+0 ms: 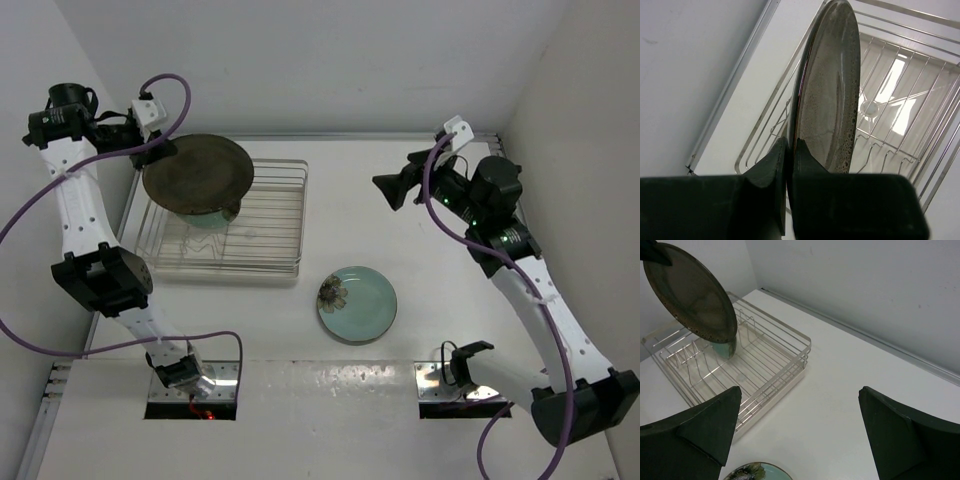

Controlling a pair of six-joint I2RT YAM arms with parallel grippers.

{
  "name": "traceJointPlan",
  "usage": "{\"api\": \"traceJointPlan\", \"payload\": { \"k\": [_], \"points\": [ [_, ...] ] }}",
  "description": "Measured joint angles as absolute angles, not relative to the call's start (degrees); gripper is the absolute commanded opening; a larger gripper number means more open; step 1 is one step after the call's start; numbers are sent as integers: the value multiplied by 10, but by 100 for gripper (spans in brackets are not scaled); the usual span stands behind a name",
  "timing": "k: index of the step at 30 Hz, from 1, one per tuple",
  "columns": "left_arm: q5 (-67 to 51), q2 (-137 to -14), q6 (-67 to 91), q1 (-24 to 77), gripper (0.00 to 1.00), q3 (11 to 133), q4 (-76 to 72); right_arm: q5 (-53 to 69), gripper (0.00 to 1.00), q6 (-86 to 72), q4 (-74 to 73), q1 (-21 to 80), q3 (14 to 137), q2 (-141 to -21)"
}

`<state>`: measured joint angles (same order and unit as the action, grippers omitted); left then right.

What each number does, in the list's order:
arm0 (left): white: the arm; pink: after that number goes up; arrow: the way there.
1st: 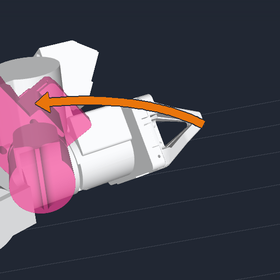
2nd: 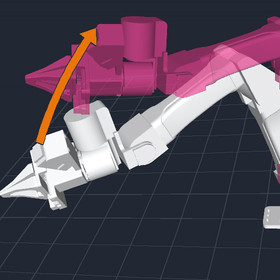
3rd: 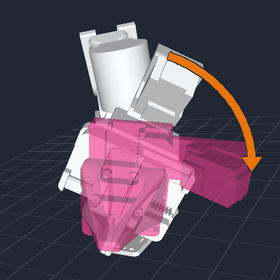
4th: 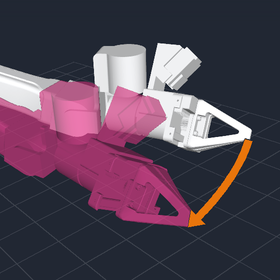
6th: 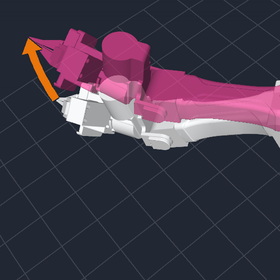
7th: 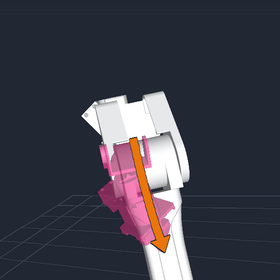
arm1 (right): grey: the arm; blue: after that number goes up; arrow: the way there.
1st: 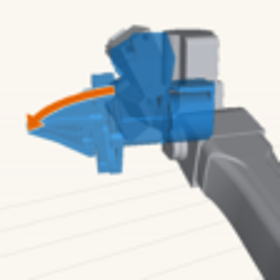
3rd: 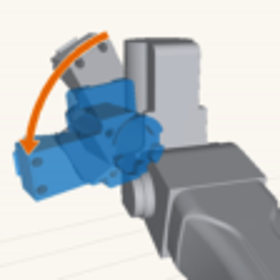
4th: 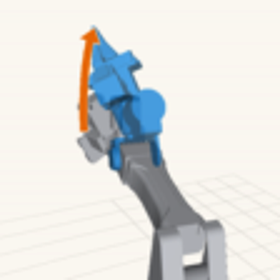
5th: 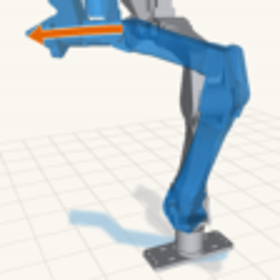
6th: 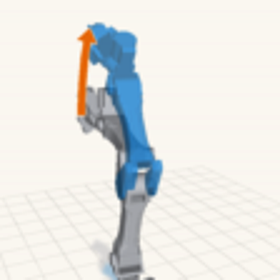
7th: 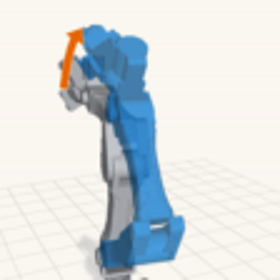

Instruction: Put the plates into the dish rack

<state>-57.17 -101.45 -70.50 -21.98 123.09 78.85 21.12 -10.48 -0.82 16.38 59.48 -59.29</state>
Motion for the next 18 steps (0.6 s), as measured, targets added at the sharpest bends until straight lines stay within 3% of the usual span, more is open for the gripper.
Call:
{"api": "traceJointPlan", "payload": {
  "k": [18],
  "points": [
    [-583,-1035,-775,-218,0,1191,790,210,99,-125,14,185,615,-630]
  ]
}}
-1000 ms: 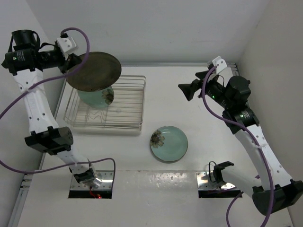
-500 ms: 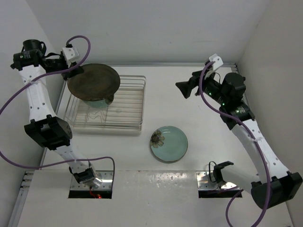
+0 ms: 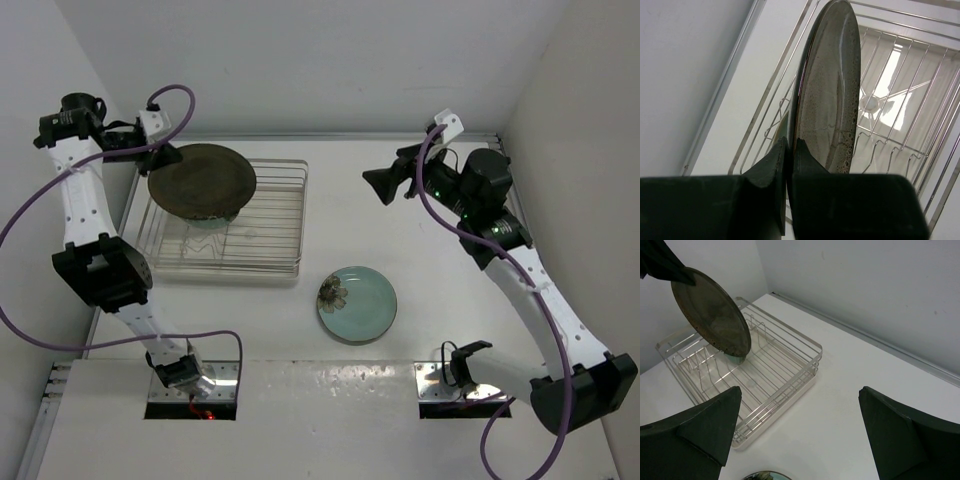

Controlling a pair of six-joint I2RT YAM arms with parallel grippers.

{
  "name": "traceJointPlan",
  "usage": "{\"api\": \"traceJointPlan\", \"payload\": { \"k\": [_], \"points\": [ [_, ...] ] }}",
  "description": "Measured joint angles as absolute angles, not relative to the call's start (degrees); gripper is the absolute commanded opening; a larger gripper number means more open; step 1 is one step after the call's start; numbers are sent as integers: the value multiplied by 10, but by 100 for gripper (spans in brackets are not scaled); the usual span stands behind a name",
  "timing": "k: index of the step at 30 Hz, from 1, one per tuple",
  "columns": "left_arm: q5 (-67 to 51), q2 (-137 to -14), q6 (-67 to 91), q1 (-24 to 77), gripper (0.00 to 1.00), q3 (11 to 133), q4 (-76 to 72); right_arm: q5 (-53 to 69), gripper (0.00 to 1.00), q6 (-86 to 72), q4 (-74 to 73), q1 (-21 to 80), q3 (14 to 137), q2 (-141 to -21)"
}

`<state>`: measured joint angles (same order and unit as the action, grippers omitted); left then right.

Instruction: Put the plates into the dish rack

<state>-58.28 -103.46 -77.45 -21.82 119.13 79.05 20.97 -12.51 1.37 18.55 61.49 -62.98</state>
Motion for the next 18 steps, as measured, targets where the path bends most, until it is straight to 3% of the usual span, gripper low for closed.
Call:
{"api": "traceJointPlan", "payload": {
  "k": [18],
  "points": [
    [-528,-1023,-907,-154,0,1192,827,200,99,-136,25,197,621,-638]
  ]
}}
